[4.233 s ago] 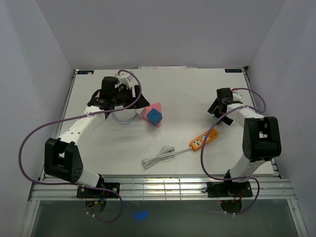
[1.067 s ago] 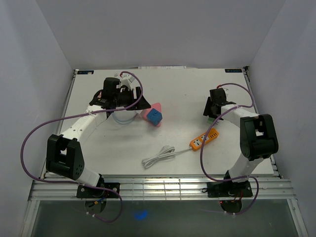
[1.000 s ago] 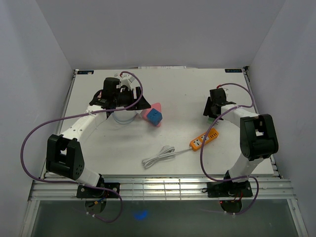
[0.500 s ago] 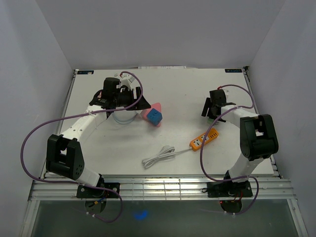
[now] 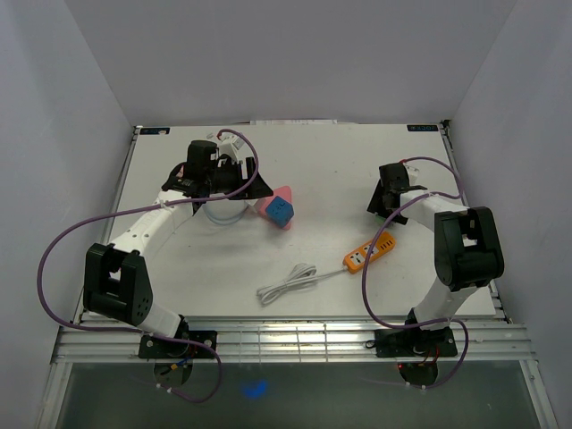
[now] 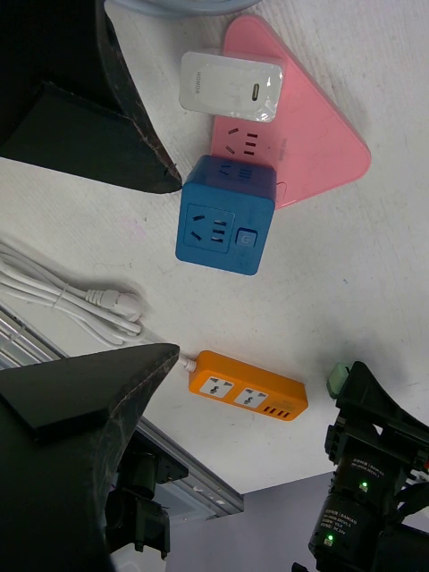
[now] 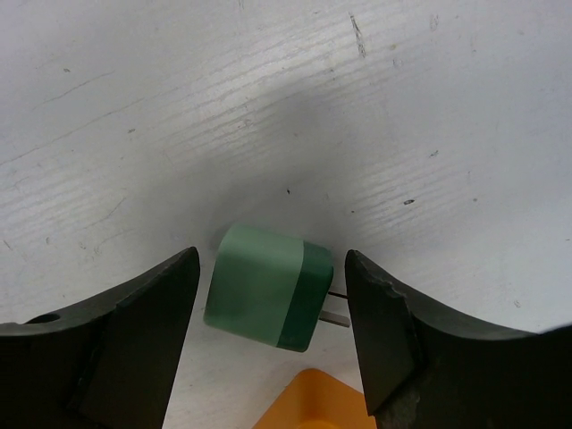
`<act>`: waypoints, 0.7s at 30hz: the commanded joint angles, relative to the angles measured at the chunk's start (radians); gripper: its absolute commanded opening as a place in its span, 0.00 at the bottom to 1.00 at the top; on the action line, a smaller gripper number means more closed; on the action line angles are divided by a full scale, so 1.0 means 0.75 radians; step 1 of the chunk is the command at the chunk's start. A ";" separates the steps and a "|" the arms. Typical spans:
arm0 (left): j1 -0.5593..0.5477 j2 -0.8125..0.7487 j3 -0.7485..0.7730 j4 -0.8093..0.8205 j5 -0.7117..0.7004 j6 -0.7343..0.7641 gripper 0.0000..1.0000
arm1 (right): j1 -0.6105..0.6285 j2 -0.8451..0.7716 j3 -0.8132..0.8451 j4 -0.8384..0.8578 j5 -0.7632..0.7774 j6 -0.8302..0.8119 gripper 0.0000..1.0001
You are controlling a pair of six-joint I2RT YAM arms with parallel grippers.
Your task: Insert the plug
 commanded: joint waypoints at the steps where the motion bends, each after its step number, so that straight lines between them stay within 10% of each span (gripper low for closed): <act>1: -0.002 -0.037 0.004 -0.001 0.008 0.018 0.79 | 0.006 -0.023 -0.002 0.017 0.029 0.041 0.71; 14: -0.002 -0.025 0.000 0.005 0.016 0.016 0.80 | 0.006 -0.036 -0.020 0.071 0.007 -0.004 0.43; 21: -0.004 -0.048 -0.037 0.056 0.071 0.007 0.98 | 0.006 -0.117 -0.055 0.120 -0.091 -0.064 0.36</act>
